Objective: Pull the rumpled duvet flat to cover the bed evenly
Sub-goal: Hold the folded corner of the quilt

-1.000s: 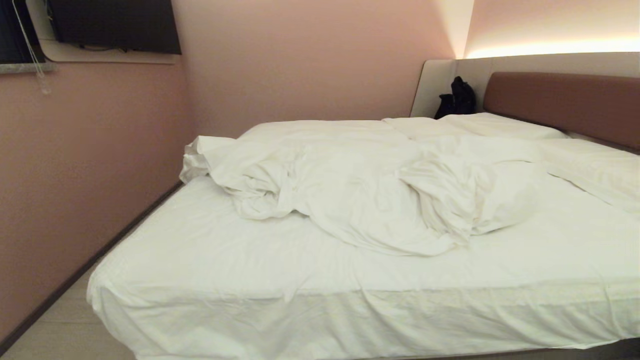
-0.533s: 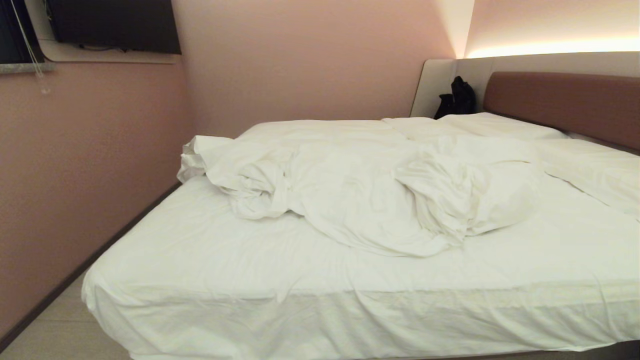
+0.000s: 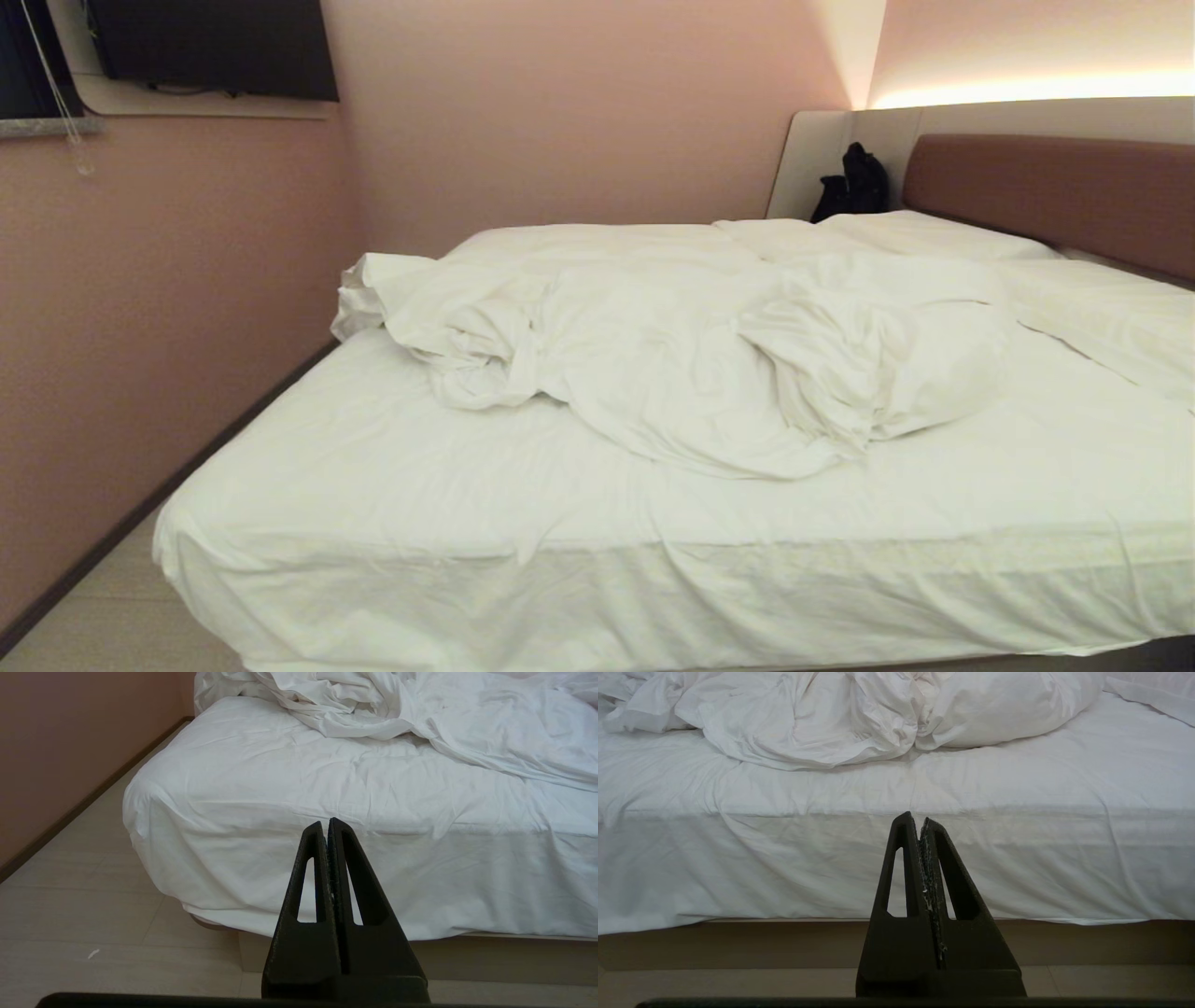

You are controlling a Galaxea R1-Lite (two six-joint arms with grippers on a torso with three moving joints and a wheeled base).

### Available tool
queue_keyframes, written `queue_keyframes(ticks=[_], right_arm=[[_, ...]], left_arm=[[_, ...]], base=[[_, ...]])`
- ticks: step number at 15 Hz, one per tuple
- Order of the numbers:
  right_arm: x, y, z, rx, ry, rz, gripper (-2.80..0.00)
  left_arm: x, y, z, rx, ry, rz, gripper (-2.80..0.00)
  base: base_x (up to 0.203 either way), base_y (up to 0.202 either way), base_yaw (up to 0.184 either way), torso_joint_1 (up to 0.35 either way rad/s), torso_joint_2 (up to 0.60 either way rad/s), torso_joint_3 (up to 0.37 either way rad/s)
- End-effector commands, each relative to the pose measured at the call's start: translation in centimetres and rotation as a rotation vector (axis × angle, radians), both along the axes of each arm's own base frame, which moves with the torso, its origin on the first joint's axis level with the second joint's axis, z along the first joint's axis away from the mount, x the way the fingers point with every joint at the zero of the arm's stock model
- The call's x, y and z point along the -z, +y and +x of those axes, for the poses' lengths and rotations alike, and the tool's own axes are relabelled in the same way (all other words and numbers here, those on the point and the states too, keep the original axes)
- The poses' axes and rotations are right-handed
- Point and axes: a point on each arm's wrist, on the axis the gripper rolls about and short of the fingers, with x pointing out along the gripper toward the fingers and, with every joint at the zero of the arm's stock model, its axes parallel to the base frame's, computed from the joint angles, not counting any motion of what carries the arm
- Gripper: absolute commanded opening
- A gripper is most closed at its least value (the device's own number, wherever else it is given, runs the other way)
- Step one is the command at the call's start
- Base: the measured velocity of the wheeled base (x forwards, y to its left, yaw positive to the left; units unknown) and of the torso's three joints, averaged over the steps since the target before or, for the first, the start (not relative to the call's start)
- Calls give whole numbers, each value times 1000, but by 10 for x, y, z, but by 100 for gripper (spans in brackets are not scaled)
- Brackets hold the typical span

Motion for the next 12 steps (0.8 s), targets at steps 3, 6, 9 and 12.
queue_keyframes(ticks=[3,6,9,12], right_arm=[[0,0,0,-1,2,-1,-280],[0,0,0,-2,2,-1,-280],[0,0,0,-2,2,-1,-280],[0,0,0,-2,-1,-1,-280]], left_arm=[[0,0,0,0,-1,-2,-280],[0,0,0,1,-1,1,-280],[0,0,0,1,-1,1,-280],[0,0,0,1,1,4,-280]], base=[[0,0,0,0,0,0],[22,0,1,-1,1,2],[182,0,2,0,4,0],[167,0,0,5,4,2]])
